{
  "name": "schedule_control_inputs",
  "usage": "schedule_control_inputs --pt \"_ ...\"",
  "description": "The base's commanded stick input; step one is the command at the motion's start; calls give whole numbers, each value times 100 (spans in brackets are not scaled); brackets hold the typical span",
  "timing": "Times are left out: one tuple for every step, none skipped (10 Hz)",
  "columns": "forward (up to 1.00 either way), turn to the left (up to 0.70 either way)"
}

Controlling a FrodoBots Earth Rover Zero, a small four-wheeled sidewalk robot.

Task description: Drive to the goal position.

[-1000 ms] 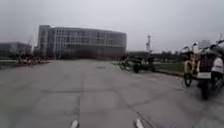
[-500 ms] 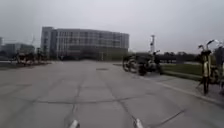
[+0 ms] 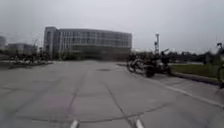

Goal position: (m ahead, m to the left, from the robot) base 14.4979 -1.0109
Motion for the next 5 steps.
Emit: schedule_control_inputs --pt "100 2" --pt "100 2" --pt "100 2" --pt "100 2" --pt "100 2"
